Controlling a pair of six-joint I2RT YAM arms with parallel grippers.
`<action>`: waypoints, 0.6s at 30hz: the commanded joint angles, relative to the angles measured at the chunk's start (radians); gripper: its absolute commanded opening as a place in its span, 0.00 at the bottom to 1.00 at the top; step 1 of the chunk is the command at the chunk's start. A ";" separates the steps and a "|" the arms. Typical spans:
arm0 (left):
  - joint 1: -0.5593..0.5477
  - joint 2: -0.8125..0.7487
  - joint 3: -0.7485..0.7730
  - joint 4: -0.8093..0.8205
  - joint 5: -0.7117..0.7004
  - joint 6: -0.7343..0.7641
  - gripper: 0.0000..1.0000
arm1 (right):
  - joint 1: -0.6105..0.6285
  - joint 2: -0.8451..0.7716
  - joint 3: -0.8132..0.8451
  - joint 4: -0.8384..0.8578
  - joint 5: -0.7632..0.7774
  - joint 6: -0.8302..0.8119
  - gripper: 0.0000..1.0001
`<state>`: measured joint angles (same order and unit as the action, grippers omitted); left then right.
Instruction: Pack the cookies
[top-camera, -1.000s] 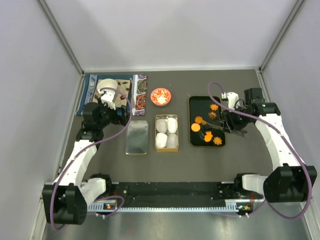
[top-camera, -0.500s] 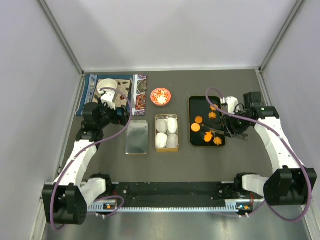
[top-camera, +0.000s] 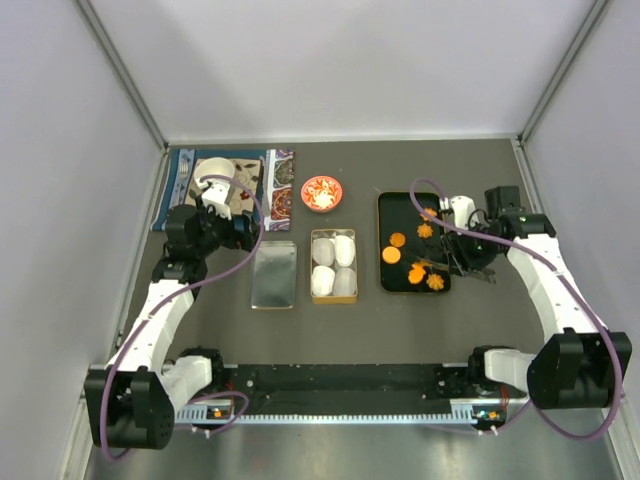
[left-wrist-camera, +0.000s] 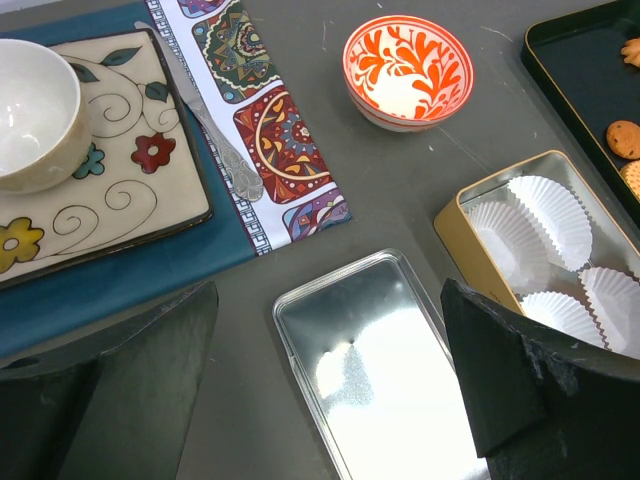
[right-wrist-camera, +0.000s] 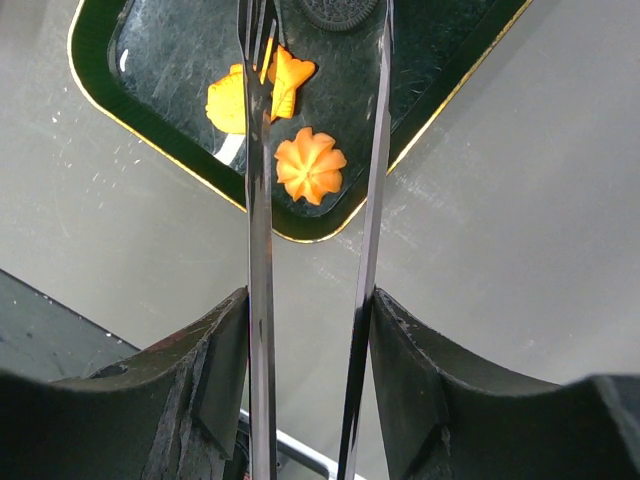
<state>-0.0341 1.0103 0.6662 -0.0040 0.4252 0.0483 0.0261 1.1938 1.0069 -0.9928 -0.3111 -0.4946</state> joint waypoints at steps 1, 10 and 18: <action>-0.003 -0.012 0.019 0.030 -0.003 0.002 0.99 | 0.005 0.020 0.004 0.049 -0.008 -0.004 0.49; -0.003 -0.006 0.018 0.035 -0.002 0.001 0.99 | 0.006 0.058 0.009 0.071 -0.020 0.005 0.49; -0.003 -0.001 0.019 0.038 -0.002 0.001 0.99 | 0.008 0.082 0.012 0.083 -0.010 0.007 0.47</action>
<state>-0.0341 1.0107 0.6662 -0.0036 0.4255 0.0483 0.0261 1.2713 1.0061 -0.9443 -0.3115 -0.4934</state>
